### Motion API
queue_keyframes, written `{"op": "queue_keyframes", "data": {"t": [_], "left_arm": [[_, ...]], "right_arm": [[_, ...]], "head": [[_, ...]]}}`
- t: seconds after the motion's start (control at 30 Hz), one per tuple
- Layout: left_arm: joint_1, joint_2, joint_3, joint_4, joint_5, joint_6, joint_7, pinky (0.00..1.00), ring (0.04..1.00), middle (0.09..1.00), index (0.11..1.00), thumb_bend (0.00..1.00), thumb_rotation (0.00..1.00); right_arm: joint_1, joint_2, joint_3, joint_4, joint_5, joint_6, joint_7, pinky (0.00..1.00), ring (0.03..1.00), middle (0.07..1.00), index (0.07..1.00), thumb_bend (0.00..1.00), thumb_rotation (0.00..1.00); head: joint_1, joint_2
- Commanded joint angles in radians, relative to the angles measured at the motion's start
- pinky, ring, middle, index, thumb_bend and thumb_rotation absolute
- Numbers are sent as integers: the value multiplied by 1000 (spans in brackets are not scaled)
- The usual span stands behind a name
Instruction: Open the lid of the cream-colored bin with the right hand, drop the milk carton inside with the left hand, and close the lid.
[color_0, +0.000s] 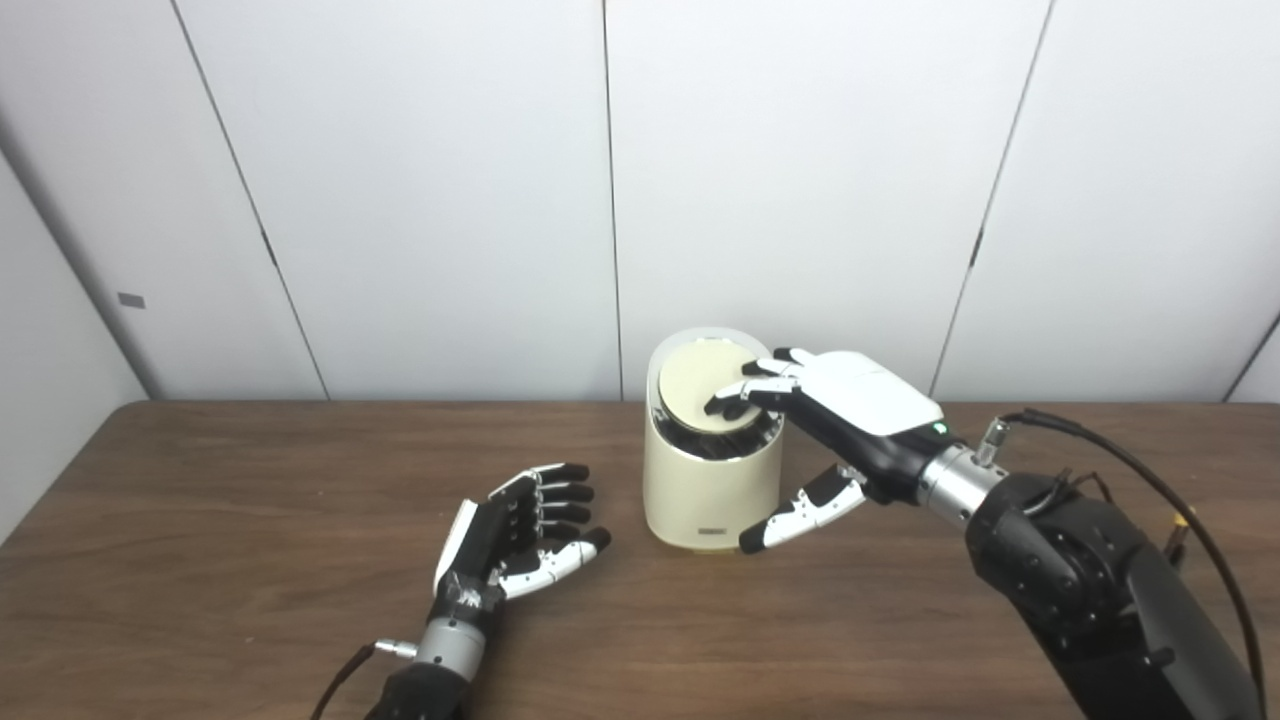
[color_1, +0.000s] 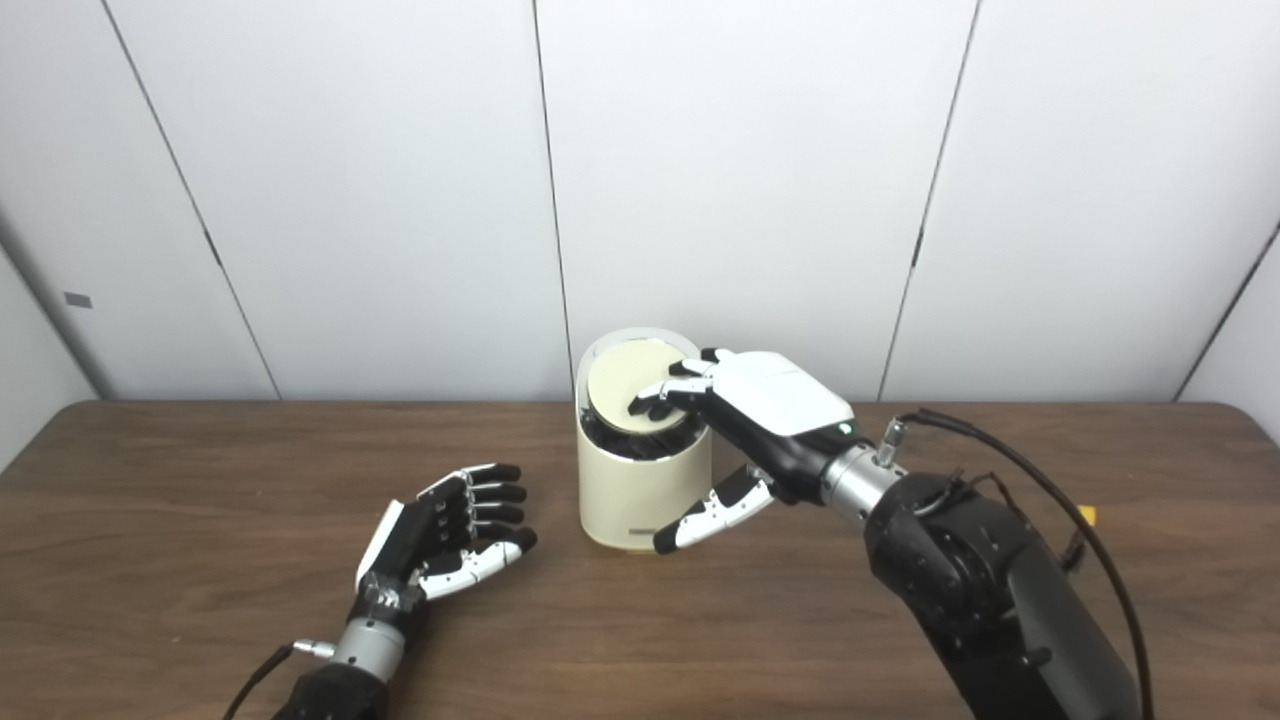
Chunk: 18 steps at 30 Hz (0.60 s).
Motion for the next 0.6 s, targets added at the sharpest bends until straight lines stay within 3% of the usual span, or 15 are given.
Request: {"op": "queue_keyframes", "data": {"t": [0.0, 0.23, 0.57], "left_arm": [[-25, 2, 3, -31, 0, -22, 12, 615, 658, 693, 753, 604, 44], [-19, 1, 2, -32, -3, -31, 10, 659, 657, 687, 756, 608, 47], [-6, -9, -9, -44, 4, -26, 18, 626, 664, 692, 754, 606, 29]], "right_arm": [[-37, -6, -8, -17, 5, -18, -9, 995, 935, 777, 804, 724, 435], [-32, -8, -7, -25, -2, -13, -5, 984, 938, 782, 805, 724, 436], [-26, -8, -14, -40, -1, -10, -6, 959, 944, 798, 806, 722, 425]], "head": [[0, 1], [-3, -9], [9, -28]]}}
